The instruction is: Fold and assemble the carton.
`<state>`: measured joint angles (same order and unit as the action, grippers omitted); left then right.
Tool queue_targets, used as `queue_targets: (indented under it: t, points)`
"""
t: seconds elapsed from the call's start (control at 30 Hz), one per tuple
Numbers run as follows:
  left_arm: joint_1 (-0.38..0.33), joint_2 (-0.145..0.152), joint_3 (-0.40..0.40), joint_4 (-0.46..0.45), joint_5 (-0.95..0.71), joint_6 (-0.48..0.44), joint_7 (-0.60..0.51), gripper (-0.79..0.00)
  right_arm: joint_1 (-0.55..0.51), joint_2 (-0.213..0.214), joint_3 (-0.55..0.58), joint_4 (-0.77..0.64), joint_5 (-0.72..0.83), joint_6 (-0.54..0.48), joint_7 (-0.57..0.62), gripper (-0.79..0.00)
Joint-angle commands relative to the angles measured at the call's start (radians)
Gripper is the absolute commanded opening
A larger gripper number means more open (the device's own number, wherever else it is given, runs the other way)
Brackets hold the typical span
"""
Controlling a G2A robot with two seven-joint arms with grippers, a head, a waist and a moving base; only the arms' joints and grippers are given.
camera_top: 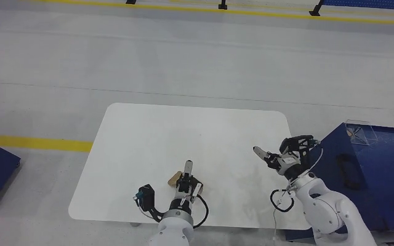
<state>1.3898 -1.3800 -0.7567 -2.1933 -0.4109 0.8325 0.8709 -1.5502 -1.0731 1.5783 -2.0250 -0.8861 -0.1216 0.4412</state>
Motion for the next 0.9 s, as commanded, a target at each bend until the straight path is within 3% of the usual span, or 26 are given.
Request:
queue_targets:
  t: [0.0, 0.07, 0.17, 0.27, 0.4, 0.53, 0.87]
  points:
    - [0.029, 0.015, 0.015, -0.020, 0.151, 0.112, 0.004, 0.000, 0.011, 0.001, -0.052, -0.012, -0.110, -0.028, 0.046, 0.000]
    - [0.059, 0.034, 0.005, -0.032, 0.210, 0.180, -0.072, 0.000, 0.044, 0.002, -0.106, -0.005, -0.167, -0.062, 0.113, 0.000]
    - [0.148, 0.066, -0.012, 0.005, 0.289, 0.180, -0.116, 0.000, 0.108, -0.004, -0.191, 0.033, -0.239, -0.051, 0.182, 0.000]
    - [0.188, 0.089, -0.045, 0.113, 0.329, 0.180, -0.185, 0.000, 0.195, -0.018, -0.290, 0.105, -0.212, -0.057, 0.230, 0.000]
    - [0.147, 0.096, -0.080, 0.249, 0.316, 0.180, -0.282, 0.000, 0.340, -0.047, -0.439, 0.277, -0.189, -0.040, 0.271, 0.000]
    - [0.093, 0.090, -0.062, 0.301, 0.323, 0.180, -0.322, 0.000, 0.438, -0.079, -0.573, 0.391, -0.244, 0.007, 0.247, 0.000]
    - [-0.009, 0.050, -0.010, 0.441, 0.293, 0.180, -0.301, 0.000, 0.502, -0.120, -0.705, 0.494, -0.288, 0.005, 0.224, 0.000]
